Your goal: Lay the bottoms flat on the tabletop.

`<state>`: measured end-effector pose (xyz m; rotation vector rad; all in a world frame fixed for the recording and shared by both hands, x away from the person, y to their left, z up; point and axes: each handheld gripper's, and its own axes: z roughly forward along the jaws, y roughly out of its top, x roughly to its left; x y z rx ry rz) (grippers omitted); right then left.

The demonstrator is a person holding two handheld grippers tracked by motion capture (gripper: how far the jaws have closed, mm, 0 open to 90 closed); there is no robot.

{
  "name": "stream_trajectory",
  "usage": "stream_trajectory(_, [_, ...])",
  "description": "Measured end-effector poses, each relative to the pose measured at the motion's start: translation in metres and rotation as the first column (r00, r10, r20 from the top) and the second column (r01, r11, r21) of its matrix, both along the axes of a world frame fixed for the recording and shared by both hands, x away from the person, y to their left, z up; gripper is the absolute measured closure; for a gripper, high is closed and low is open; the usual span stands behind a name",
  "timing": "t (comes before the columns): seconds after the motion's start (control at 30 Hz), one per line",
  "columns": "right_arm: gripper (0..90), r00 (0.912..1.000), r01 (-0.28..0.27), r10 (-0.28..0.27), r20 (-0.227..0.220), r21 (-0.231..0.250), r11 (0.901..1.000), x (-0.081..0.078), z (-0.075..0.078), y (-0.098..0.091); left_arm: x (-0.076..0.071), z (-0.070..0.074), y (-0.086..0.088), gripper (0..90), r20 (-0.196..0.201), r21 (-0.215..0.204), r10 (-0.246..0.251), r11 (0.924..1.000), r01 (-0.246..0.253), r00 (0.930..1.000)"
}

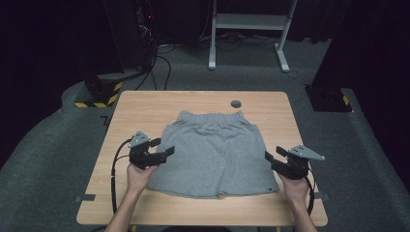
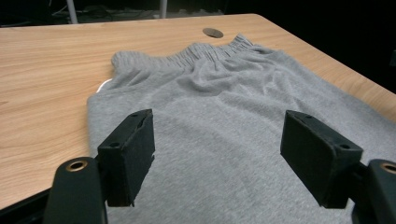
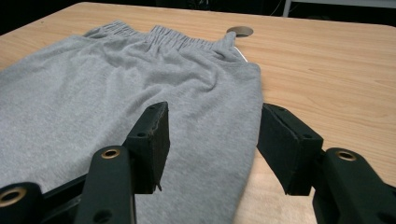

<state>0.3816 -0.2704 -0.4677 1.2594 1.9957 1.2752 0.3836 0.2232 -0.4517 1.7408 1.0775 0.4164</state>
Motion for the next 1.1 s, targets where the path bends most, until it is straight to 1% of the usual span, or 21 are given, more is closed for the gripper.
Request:
stream_trajectory(0.17, [43.0,1.0000,0.007,-0.007,0.004,0.003,1.0000,-0.007,0.000,-0.006,-0.006,0.001,0.005,26.5,0.002,-0.001,0.005,1.0000,-0.005,1.0000])
stream_trajectory(0.27, [43.2,0.9999,0.009,-0.009,0.005,0.005,0.9999,-0.010,-0.001,-0.008,-0.008,0.000,0.008,26.7,-0.011,-0.010,-0.002,0.9999,0.002,0.9999])
stream_trajectory(0.43, [43.9,1.0000,-0.005,0.005,-0.005,-0.003,1.0000,-0.012,-0.004,-0.006,-0.012,-0.004,0.012,27.1,-0.023,-0.010,-0.001,1.0000,0.001,0.9997])
stream_trajectory(0.63, [44.1,0.9999,-0.011,0.011,-0.009,-0.008,0.9999,-0.017,-0.006,-0.006,-0.018,-0.006,0.017,27.6,-0.023,-0.006,0.001,1.0000,-0.001,0.9997])
stream_trajectory(0.7, [44.1,0.9999,-0.009,0.009,-0.007,-0.016,0.9998,-0.019,-0.006,-0.007,-0.022,-0.008,0.020,28.2,-0.025,-0.013,0.002,0.9999,-0.003,0.9997])
stream_trajectory(0.77, [44.2,0.9999,-0.009,0.009,-0.009,-0.013,0.9999,-0.022,-0.007,-0.009,-0.024,-0.009,0.022,28.4,-0.026,-0.013,0.005,0.9999,-0.005,0.9997])
stream_trajectory(1.03, [44.4,0.9999,-0.010,0.010,-0.012,-0.013,0.9999,-0.030,-0.009,-0.010,-0.034,-0.013,0.028,28.8,-0.028,-0.001,0.023,0.9997,-0.023,0.9993])
stream_trajectory(1.1, [44.5,0.9999,-0.007,0.007,-0.012,-0.009,0.9999,-0.032,-0.010,-0.009,-0.037,-0.015,0.028,28.9,-0.027,0.013,0.027,0.9996,-0.026,0.9993])
